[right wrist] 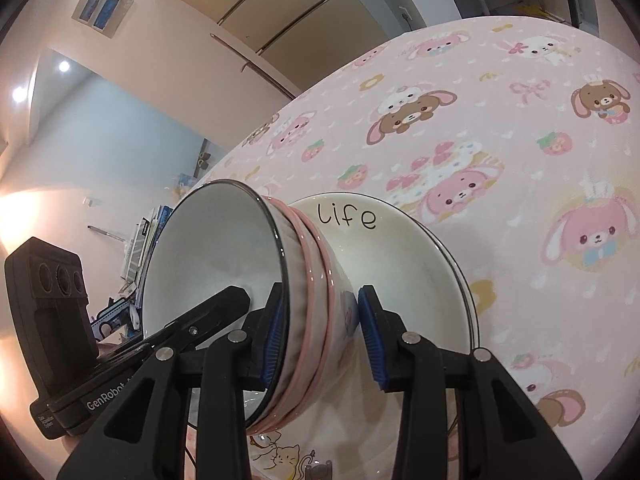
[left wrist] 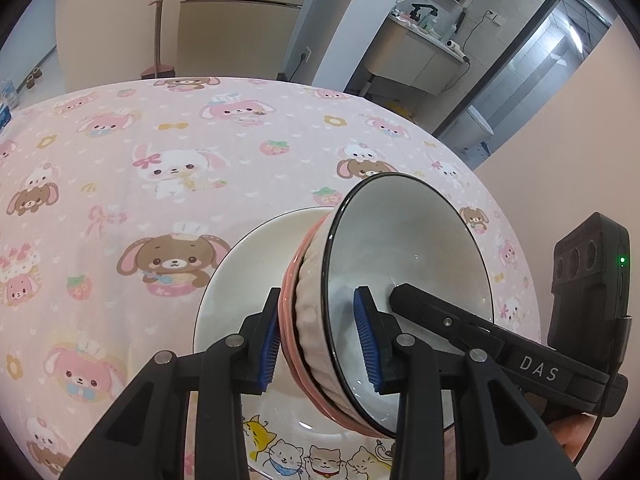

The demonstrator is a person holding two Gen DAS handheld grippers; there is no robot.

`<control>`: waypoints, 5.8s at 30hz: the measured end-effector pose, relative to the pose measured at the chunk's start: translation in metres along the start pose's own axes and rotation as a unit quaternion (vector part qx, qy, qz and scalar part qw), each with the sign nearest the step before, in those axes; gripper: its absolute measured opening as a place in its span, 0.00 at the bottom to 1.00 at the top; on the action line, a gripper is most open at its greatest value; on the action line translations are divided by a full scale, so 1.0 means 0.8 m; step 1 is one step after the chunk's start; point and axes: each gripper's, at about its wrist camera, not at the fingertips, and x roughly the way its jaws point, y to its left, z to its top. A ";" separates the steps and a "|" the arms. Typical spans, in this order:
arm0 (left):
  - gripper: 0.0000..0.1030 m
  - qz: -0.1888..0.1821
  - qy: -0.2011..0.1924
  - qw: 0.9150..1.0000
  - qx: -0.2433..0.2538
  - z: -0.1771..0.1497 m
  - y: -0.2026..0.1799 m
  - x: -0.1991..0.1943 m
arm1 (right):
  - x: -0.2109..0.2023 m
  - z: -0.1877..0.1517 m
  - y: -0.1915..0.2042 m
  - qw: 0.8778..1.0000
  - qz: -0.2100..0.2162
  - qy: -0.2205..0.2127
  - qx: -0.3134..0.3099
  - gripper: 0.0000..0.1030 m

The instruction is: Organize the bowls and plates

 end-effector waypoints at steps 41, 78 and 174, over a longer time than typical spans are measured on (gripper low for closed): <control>1.00 0.065 -0.471 0.868 0.145 -0.136 -0.016 -0.231 | -0.215 -0.102 0.093 0.870 -0.103 -0.411 -0.251 1.00; 1.00 0.092 -0.414 0.893 0.148 -0.194 0.049 -0.132 | -0.118 -0.155 0.041 0.879 -0.130 -0.350 -0.297 1.00; 1.00 0.098 -0.378 0.909 0.146 -0.185 0.050 -0.116 | -0.114 -0.158 0.045 0.877 -0.142 -0.341 -0.306 1.00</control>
